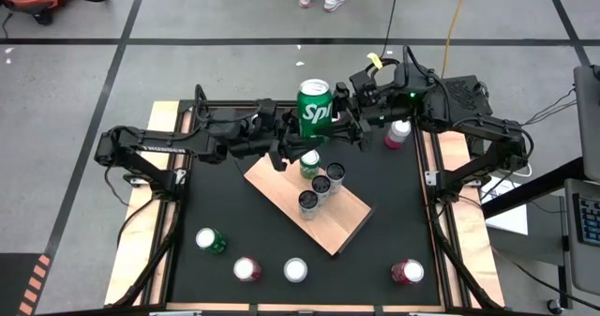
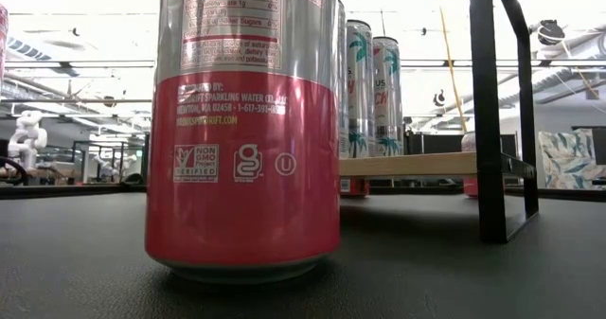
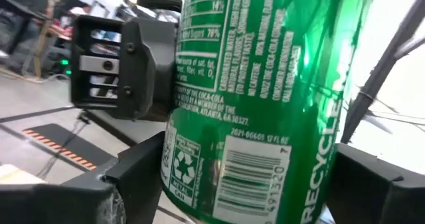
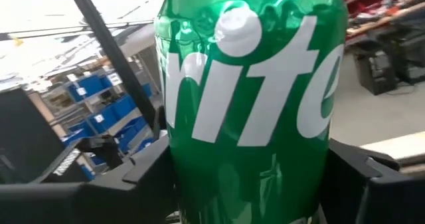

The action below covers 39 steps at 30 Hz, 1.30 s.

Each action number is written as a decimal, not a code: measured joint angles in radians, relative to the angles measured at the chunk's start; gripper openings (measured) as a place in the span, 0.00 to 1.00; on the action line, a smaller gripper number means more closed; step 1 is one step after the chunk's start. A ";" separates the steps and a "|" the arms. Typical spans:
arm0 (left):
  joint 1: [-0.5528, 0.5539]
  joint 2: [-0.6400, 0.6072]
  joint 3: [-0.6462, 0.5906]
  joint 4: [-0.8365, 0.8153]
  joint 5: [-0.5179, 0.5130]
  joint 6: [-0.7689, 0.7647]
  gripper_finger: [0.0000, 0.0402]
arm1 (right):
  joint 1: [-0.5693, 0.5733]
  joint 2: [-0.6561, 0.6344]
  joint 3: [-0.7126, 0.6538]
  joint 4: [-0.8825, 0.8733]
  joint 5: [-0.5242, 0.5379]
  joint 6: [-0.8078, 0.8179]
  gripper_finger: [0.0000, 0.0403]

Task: Place canned beverage on shelf
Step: Put the top green soda can aligned with the other top green soda can

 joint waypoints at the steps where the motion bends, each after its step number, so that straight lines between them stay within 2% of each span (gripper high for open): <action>1: 0.000 0.000 0.000 -0.007 -0.011 -0.003 0.85 | -0.001 -0.001 0.000 0.000 0.007 0.000 0.64; 9: 0.003 -0.007 0.000 -0.025 -0.030 -0.055 0.89 | -0.035 -0.021 -0.002 -0.007 0.008 -0.007 0.65; 15: 0.000 -0.047 0.000 -0.073 -0.033 -0.055 0.89 | -0.044 -0.069 -0.001 -0.022 0.053 -0.015 0.65; 26: 0.000 -0.173 -0.001 -0.265 -0.062 -0.052 0.89 | -0.021 -0.112 -0.001 -0.137 0.218 -0.018 0.65; 32: 0.003 -0.243 -0.001 -0.298 -0.071 -0.053 0.89 | 0.028 -0.106 -0.001 -0.154 0.317 -0.024 0.65; 39: 0.011 -0.342 -0.001 -0.438 -0.191 -0.025 0.89 | 0.095 -0.084 0.000 -0.206 0.440 0.012 0.65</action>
